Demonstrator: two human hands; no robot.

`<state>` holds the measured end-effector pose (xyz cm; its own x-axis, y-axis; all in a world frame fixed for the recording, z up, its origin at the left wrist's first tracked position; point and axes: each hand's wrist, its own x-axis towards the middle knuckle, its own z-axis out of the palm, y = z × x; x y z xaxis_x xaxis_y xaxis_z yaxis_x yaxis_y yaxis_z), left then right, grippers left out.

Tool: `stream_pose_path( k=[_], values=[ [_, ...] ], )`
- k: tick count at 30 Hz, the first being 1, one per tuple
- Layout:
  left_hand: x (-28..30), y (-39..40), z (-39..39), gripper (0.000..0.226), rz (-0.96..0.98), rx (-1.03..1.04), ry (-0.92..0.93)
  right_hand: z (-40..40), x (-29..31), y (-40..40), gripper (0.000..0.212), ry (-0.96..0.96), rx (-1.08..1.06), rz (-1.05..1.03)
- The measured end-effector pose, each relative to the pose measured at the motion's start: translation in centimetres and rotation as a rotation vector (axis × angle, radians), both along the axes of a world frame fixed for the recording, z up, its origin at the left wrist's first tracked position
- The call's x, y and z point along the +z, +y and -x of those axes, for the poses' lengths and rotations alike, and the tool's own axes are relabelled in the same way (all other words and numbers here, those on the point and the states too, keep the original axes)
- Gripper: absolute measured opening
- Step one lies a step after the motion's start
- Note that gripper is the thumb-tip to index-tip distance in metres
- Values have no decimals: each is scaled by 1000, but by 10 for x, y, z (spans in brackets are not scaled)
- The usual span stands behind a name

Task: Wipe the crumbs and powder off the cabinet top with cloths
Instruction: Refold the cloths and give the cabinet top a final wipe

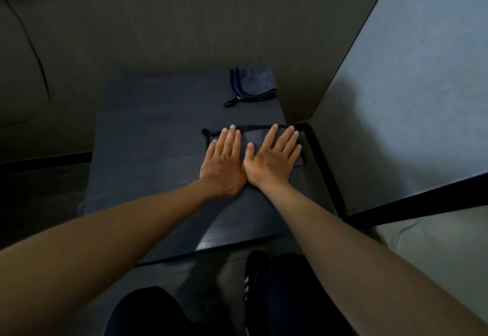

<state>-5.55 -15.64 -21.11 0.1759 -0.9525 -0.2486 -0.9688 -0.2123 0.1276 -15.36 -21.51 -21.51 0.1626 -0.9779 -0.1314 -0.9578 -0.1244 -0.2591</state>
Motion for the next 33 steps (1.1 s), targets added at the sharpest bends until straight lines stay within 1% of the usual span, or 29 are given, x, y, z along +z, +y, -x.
stream_pose_path(
  k=[3,9,12,16,22,25,28,33],
  values=[
    [2,29,13,74,8,6,20,15,-2,31,84,-13,-14,29],
    [3,83,40,74,15,-20,26,46,-3,90,87,10,-44,77],
    [3,108,50,82,5,-20,31,57,-3,115,87,29,-46,72],
    [3,136,56,85,-21,-19,27,59,-3,146,87,37,-82,69],
    [6,170,33,89,-64,-53,-28,32,4,175,90,44,-67,2],
    [11,184,13,92,-68,-47,-45,9,9,185,90,14,-46,-7],
    [11,202,-12,94,-76,-19,-50,-20,12,199,89,-24,-22,7],
    [13,230,-45,91,-50,69,-45,-60,13,224,88,-68,21,22]
  ],
)
